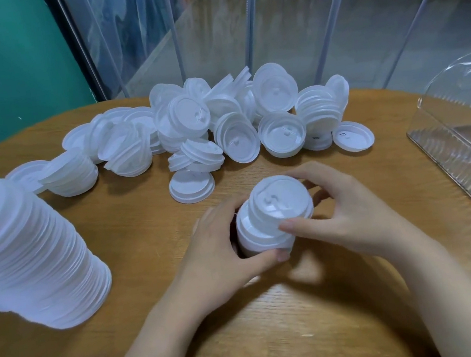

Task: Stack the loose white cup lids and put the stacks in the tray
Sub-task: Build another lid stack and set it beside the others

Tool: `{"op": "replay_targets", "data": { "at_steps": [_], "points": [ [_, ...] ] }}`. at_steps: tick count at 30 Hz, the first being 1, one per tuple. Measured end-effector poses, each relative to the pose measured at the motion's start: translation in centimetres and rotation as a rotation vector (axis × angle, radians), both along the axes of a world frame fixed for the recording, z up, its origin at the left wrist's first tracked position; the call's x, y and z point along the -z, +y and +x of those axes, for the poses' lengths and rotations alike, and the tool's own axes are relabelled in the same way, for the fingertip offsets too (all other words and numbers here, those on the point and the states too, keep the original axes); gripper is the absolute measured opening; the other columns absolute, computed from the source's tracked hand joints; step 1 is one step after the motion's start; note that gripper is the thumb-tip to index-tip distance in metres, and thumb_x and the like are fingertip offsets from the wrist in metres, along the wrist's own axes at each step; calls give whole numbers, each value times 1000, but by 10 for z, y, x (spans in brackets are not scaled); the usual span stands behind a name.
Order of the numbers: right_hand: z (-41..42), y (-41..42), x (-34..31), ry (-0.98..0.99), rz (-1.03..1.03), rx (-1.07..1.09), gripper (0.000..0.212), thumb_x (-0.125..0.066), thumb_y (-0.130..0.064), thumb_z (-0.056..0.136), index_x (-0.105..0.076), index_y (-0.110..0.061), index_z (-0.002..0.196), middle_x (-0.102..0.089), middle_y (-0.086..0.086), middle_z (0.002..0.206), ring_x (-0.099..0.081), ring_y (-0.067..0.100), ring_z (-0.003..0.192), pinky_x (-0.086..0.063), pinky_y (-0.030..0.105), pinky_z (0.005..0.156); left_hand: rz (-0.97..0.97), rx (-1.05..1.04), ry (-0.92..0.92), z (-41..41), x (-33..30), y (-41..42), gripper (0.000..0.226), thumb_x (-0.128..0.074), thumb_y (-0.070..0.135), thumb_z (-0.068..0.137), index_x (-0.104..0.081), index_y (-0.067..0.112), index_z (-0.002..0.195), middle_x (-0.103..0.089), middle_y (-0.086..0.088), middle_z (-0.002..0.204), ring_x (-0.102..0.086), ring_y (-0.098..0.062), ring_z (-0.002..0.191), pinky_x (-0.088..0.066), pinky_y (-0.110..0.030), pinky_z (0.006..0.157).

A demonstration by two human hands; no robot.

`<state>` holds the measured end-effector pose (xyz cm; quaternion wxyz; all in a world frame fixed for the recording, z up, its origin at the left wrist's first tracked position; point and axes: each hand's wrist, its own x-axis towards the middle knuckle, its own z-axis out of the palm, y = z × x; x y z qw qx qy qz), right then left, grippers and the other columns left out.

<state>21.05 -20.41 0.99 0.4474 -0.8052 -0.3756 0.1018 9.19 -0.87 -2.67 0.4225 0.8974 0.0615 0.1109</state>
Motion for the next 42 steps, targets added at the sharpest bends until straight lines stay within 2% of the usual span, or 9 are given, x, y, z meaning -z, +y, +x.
{"op": "replay_targets", "data": {
  "at_steps": [5, 15, 25, 27, 29, 31, 34, 38, 42],
  "points": [
    [-3, 2, -2, 70, -101, -65, 57, -90, -36, 74, -62, -40, 124, -64, -21, 119, -60, -2, 112, -48, 10, 84, 6, -28, 32, 1, 2, 0, 76, -88, 69, 59, -53, 56, 125, -59, 29, 119, -47, 3, 119, -43, -29, 102],
    [-6, 11, 1, 4, -156, -36, 60, -85, -56, 71, -63, -40, 125, -66, -23, 118, -61, 0, 115, -53, 30, 96, -36, -59, 110, 2, 1, -2, 74, -84, 74, 48, -54, 56, 113, -57, 26, 112, -41, 6, 112, -38, -18, 85],
    [-6, 12, -2, 60, -259, -34, 74, -92, -58, 61, -57, -48, 125, -62, -32, 115, -58, -9, 108, -49, 17, 89, -7, -25, 74, 0, -4, -2, 67, -87, 66, 58, -49, 59, 113, -53, 36, 111, -35, 17, 115, -36, -15, 94],
    [-3, 10, -7, 79, -268, -42, 89, -84, -72, 55, -55, -45, 135, -62, -29, 121, -58, -9, 110, -48, 18, 90, -2, -22, 59, 0, -3, -2, 69, -86, 68, 57, -50, 58, 115, -55, 35, 112, -38, 13, 115, -35, -17, 97],
    [8, 11, -14, 55, -149, 46, 82, -69, -76, 60, -60, -38, 133, -64, -23, 119, -60, -6, 108, -47, 13, 88, 0, -20, 39, 1, -1, -3, 70, -87, 68, 56, -53, 57, 116, -55, 37, 114, -41, 10, 114, -34, -19, 97],
    [25, 12, -13, -49, 27, 191, 57, -65, -67, 77, -68, -31, 121, -67, -17, 110, -62, -2, 102, -46, 10, 84, 1, -19, 36, 1, -1, -3, 70, -88, 67, 56, -52, 58, 115, -51, 41, 117, -41, 10, 115, -33, -17, 97],
    [55, 20, 12, -262, 78, 314, 27, -70, -35, 94, -72, -18, 115, -66, -8, 114, -61, 2, 104, -50, 25, 91, 7, -28, 51, 2, 0, -1, 74, -88, 70, 55, -51, 59, 118, -54, 35, 116, -40, 8, 117, -34, -16, 95],
    [77, 31, 45, -451, -166, 335, 38, -68, -15, 95, -66, -15, 133, -55, 0, 145, -51, 23, 131, -41, 36, 109, 20, -22, 57, 0, -1, 0, 79, -86, 72, 55, -51, 58, 125, -54, 32, 120, -40, 7, 119, -34, -16, 96],
    [74, 39, 52, -416, -271, 340, 38, -59, -8, 97, -64, -15, 135, -58, 0, 145, -51, 27, 126, -45, 45, 104, 17, -22, 76, -1, -2, -1, 75, -85, 73, 54, -47, 66, 118, -53, 32, 119, -38, 7, 119, -33, -12, 92]
  ]
}}
